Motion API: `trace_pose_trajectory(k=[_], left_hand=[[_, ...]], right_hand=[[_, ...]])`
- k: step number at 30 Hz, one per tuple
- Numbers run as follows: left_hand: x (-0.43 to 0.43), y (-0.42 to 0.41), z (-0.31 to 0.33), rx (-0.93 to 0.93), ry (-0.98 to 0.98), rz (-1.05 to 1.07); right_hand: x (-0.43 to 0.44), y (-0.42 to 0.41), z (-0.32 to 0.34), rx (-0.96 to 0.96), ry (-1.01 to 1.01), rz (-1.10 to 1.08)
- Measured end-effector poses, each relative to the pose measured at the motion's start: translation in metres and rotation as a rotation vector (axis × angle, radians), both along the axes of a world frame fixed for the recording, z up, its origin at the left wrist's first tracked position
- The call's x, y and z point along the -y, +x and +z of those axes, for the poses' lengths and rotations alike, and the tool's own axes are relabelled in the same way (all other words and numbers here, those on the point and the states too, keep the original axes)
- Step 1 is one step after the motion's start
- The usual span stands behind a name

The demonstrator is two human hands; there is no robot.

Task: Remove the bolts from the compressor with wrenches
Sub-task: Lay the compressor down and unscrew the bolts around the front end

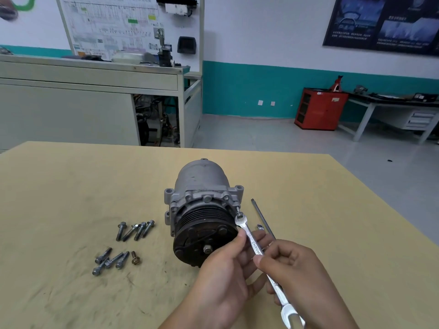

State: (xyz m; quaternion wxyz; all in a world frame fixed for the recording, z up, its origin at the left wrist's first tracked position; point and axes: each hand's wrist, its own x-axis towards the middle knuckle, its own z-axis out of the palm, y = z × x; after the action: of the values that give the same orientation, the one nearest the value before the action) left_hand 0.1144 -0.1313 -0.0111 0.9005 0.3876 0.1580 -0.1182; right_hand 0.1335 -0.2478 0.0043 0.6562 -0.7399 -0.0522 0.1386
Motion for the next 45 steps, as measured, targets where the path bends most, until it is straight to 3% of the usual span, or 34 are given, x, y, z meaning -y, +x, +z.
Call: trace_pose_trajectory(k=[8, 12, 15, 21, 27, 32, 40, 45], left_hand=[[0.010, 0.007, -0.004, -0.003, -0.127, 0.018], [0.014, 0.005, -0.005, -0.025, -0.175, 0.023], [0.013, 0.001, -0.009, -0.080, -0.123, 0.024], [-0.002, -0.016, -0.012, -0.172, -0.065, 0.055], [-0.019, -0.030, -0.011, -0.176, -0.063, 0.071], [-0.021, -0.038, -0.013, -0.187, -0.059, 0.134], [-0.039, -0.049, -0.017, 0.110, 0.274, 0.256], [-0.043, -0.060, -0.017, 0.283, 0.374, 0.188]], right_hand=[[0.012, 0.001, 0.002, -0.031, -0.007, 0.054], [0.018, 0.003, 0.007, -0.055, 0.145, 0.098], [0.010, 0.014, 0.005, -0.050, 0.204, 0.049], [-0.031, 0.049, -0.002, 0.000, 0.008, -0.073], [-0.049, 0.061, -0.001, -0.094, 0.143, -0.102], [-0.053, 0.054, 0.000, -0.075, 0.137, -0.110], [-0.043, 0.004, -0.008, 0.012, 0.292, -0.094], [-0.058, -0.034, -0.012, 0.195, 0.167, -0.038]])
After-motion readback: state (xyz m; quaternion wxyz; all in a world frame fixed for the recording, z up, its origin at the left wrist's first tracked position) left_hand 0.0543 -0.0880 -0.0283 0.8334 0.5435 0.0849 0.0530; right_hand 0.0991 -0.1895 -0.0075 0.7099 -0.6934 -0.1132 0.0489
